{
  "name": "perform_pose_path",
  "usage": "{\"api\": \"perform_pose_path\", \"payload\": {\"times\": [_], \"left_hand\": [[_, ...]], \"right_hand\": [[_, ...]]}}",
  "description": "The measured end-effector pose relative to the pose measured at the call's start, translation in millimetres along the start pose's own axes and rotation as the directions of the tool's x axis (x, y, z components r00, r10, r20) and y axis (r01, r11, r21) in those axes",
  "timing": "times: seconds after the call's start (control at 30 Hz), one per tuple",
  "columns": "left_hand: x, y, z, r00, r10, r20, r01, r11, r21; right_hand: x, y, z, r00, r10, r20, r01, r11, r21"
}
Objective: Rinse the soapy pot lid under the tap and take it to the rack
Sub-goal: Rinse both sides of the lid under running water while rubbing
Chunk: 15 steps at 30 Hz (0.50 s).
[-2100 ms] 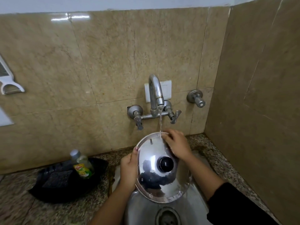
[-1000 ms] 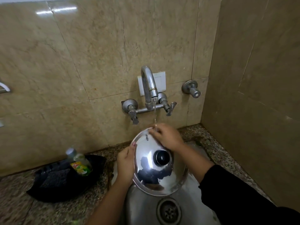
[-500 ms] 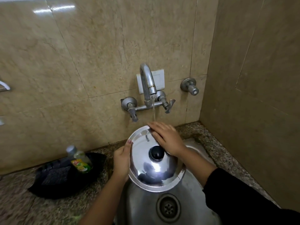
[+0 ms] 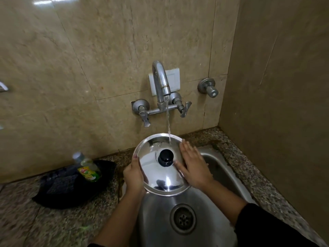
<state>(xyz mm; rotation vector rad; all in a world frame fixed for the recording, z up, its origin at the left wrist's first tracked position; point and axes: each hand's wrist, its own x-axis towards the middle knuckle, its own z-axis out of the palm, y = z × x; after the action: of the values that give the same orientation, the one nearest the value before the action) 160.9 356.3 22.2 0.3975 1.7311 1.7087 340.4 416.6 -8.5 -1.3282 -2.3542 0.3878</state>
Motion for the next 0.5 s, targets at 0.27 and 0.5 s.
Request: {"api": "perform_pose_path", "payload": {"times": [0.27, 0.5], "left_hand": [[2.9, -12.1, -14.4, 0.959, -0.270, 0.087, 0.266, 0.963, 0.052], [10.2, -13.5, -36.2, 0.846, -0.505, 0.170, 0.372, 0.789, 0.488]], "right_hand": [[-54.7, 13.9, 22.7, 0.770, -0.637, -0.034, 0.636, 0.771, -0.019], [-18.1, -2.4, -27.8, 0.986, -0.161, -0.049, 0.165, 0.868, 0.468]]}}
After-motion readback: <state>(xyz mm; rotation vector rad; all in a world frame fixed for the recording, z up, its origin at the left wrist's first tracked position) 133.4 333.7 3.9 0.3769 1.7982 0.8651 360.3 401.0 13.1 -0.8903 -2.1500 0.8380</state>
